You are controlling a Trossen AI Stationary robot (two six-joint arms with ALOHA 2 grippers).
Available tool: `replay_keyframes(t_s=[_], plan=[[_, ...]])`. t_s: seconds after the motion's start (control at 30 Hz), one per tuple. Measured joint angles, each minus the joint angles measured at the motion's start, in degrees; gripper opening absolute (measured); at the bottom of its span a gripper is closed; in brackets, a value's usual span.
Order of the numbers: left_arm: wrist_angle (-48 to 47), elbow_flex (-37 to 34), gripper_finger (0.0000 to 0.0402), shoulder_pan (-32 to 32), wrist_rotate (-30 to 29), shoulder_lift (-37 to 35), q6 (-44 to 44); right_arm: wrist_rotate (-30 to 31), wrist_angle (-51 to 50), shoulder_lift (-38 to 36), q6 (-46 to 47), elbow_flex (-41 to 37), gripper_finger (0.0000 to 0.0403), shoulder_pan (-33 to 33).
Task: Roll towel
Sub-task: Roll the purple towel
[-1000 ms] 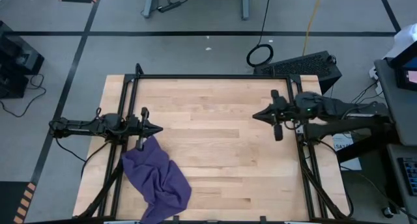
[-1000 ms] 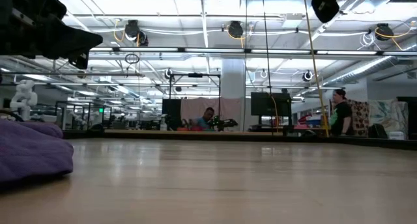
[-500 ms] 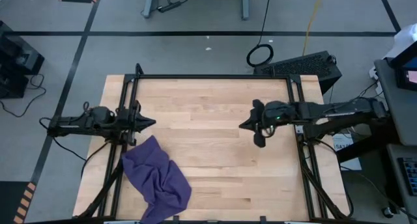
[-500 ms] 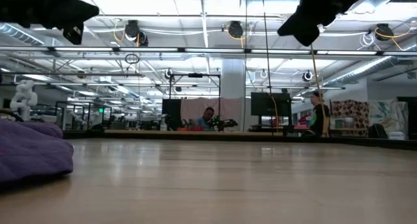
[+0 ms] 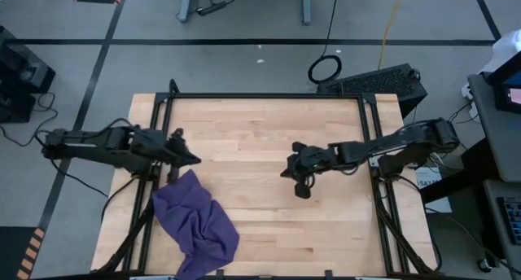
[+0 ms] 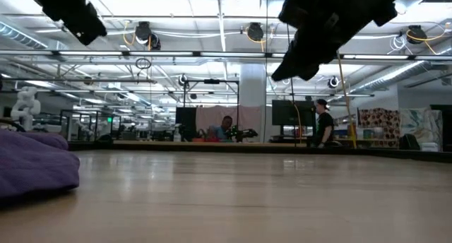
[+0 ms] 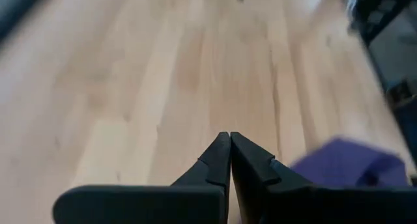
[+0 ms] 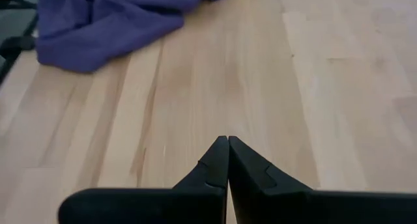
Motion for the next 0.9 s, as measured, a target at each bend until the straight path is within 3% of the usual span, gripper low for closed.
replay_keyframes(t_s=[0.2,0.33,0.6,0.9], plan=[[-10.8,0.3,0.002,0.0,0.9,8.0,-8.1,0.0,4.1,6.2,0.8,0.0,0.0,-0.1],[-15.6,0.3,0.0051,0.0,0.7,11.6,-14.3,-0.1,5.8,8.9,0.8,0.0,0.0,-0.1],[-15.9,-1.7,0.0156,0.0,-4.0,17.0,-19.2,-0.2,11.8,12.3,0.0,0.0,0.0,-0.1],[-13.4,-9.5,0.0163,0.0,-6.2,22.8,-22.7,-0.2,13.2,13.3,1.6,0.0,0.0,-0.1]])
